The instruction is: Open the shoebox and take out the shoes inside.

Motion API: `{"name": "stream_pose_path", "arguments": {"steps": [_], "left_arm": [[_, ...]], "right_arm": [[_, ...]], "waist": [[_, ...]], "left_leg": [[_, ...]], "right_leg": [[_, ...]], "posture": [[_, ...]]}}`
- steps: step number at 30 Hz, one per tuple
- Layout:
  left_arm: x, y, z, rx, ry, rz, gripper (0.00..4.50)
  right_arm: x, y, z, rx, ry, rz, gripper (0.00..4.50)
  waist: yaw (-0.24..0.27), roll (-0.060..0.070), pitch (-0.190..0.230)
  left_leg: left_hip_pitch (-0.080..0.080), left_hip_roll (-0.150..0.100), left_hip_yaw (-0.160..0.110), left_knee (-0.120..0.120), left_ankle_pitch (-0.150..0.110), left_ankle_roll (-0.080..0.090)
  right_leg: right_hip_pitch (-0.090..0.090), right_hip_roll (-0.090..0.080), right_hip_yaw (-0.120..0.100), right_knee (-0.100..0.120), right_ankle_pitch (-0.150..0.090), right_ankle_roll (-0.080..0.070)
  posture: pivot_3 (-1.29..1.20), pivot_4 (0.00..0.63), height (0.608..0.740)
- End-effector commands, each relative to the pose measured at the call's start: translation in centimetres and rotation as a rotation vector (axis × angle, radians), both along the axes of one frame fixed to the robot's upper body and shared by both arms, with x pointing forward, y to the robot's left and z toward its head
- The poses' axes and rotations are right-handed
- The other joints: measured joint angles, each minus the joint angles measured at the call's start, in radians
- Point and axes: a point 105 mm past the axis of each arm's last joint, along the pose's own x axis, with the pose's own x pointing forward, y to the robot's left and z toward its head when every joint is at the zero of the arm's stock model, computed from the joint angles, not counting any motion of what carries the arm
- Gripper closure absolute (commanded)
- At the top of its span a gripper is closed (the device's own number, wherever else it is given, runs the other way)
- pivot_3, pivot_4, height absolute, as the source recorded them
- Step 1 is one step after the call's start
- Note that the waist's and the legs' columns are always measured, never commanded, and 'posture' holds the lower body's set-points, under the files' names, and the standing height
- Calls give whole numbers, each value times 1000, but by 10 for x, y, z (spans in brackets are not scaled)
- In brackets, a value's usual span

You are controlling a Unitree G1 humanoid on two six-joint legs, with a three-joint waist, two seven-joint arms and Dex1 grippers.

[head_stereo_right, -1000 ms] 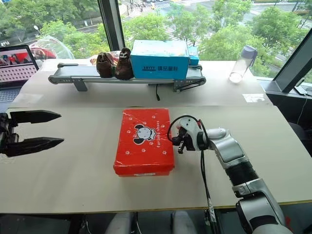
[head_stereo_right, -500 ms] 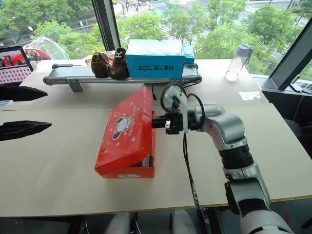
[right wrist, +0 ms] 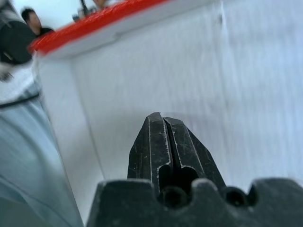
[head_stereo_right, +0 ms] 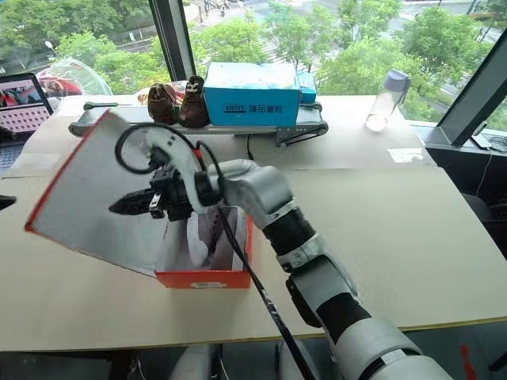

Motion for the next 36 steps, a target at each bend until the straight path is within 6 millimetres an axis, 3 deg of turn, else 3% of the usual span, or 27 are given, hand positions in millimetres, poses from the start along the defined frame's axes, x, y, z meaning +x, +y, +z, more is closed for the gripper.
{"name": "stream_pose_path", "arguments": {"steps": [1,3,9,12,15,18,22,29,36], "left_arm": [[-11,-8,1,-18,17,-38,92],[-6,-8,-14,-3,63,-27,92],[23,6,-67,33,139,13,92],[43,16,-90,56,150,20,92],[60,27,-108,103,147,28,92],[77,36,-123,146,143,31,0],[90,41,-125,160,113,27,0],[92,41,-125,182,97,33,0],[79,23,-109,17,61,0,0]], "right_arm": [[14,-2,22,30,-146,-92,4500],[25,-11,24,3,-189,-153,4500],[37,-65,40,-81,-242,-215,4500],[36,-92,36,-173,-276,-236,4500],[31,-99,29,-206,-185,-249,4500],[35,-95,6,-233,-56,-307,3803],[39,-79,-12,-233,33,-351,2344],[71,-73,-21,-190,195,-454,112],[94,-89,-12,-183,228,-505,112]], "waist": [[0,-1,0],[0,-1,0],[3,-3,0],[2,-2,1],[-1,-1,1],[-4,-1,1],[0,-1,1],[1,-1,1],[1,-1,1]], "left_leg": [[0,0,0,0,0,0],[0,0,0,0,0,0],[1,1,1,-1,0,0],[1,2,2,-1,0,-1],[1,3,3,-1,0,-1],[2,6,5,-1,0,-1],[1,9,5,-1,0,-1],[-1,9,6,0,0,-1],[-1,10,6,-1,0,-1]], "right_leg": [[0,0,0,0,0,0],[0,0,0,0,0,0],[-1,1,1,3,3,-9],[-2,2,3,3,3,-10],[-3,3,4,4,3,-10],[-3,6,5,4,4,-13],[-5,9,5,5,5,-15],[-7,9,5,4,5,-15],[-7,9,5,4,5,-14]], "posture": [[0,150,740],[0,150,740],[0,150,740],[0,150,740],[0,150,740],[0,150,740],[0,150,740],[0,150,740],[0,150,740]]}}
